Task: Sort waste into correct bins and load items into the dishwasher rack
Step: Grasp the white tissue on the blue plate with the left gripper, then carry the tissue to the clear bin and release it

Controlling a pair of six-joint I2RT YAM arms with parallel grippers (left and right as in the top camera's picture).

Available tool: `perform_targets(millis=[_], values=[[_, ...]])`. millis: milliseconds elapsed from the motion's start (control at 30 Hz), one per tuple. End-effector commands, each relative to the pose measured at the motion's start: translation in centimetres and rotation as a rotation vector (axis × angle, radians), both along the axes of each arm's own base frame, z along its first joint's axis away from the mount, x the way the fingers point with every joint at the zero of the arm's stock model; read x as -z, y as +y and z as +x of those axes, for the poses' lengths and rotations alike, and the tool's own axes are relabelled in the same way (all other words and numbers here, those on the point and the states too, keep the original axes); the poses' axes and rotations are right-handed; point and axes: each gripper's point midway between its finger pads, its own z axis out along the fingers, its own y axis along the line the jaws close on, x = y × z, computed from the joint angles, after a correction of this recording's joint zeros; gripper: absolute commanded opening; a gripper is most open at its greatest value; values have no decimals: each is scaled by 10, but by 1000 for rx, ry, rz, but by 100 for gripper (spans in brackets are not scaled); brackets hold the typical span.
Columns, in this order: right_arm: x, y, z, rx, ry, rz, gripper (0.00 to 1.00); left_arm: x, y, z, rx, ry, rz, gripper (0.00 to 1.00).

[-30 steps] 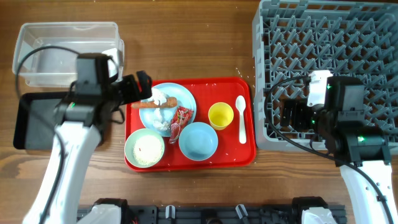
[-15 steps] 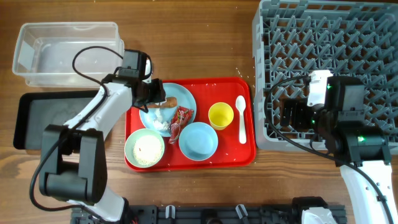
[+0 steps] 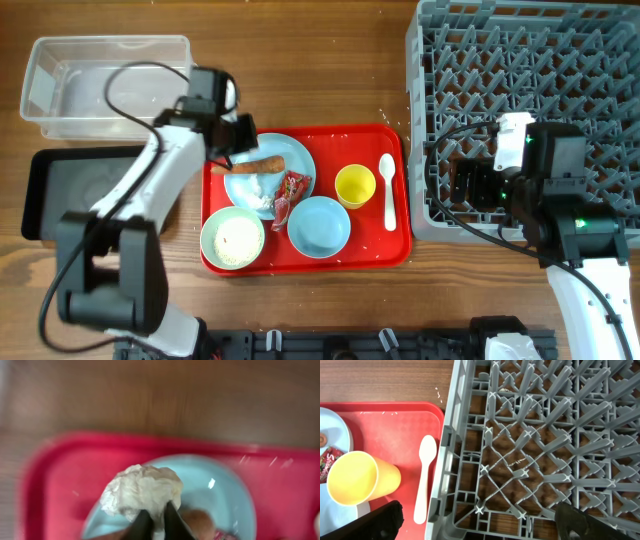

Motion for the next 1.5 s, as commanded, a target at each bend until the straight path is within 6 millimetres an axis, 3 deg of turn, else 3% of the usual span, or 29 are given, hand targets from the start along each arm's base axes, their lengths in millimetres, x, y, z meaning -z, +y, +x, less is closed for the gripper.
perform_targets(millis=[0, 100, 200, 233, 267, 333, 367, 467, 633, 767, 833, 1033, 1100, 1133, 1267, 1367, 1467], values=[[-9, 3, 3, -3, -25, 17, 100, -98, 47, 39, -133, -294, 80, 20], [-9, 3, 3, -3, -24, 17, 100, -131, 93, 60, -254, -444, 116, 22], [-9, 4, 3, -4, -24, 17, 100, -130, 137, 77, -346, -496, 133, 24], [-9, 4, 3, -3, -24, 17, 100, -126, 144, 81, -361, -498, 136, 38], [-9, 4, 3, -3, -24, 17, 100, -118, 153, 87, -375, -500, 136, 62], [-9, 4, 3, -3, -24, 17, 100, -116, 158, 93, -379, -517, 129, 63], [-9, 3, 3, -3, -24, 17, 100, -122, 160, 94, -381, -535, 128, 74], [-9, 4, 3, -3, -24, 17, 100, -134, 157, 92, -375, -556, 120, 78], [-9, 4, 2, -3, -21, 17, 100, -114, 156, 82, -355, -471, 136, 83], [-9, 3, 2, -3, -20, 17, 100, -112, 129, 76, -278, -437, 66, 82], [-9, 4, 2, -3, -20, 17, 100, -113, 99, 65, -200, -398, 2, 82], [-9, 4, 2, -3, -21, 17, 100, -79, 9, 10, 7, -141, -78, 88], [-9, 4, 2, -3, -21, 17, 100, -70, -16, -10, 45, -61, -88, 100], [-9, 4, 2, -3, -21, 17, 100, -67, -23, -18, 38, -21, -98, 100], [-9, 4, 2, -2, -20, 18, 100, -46, -30, -47, -281, 194, -205, 100], [-9, 4, 2, 13, -18, 31, 100, -19, -12, -58, -623, 277, -219, 94], [-9, 4, 2, 13, -18, 30, 100, -6, -13, -53, -644, 249, -243, 88]])
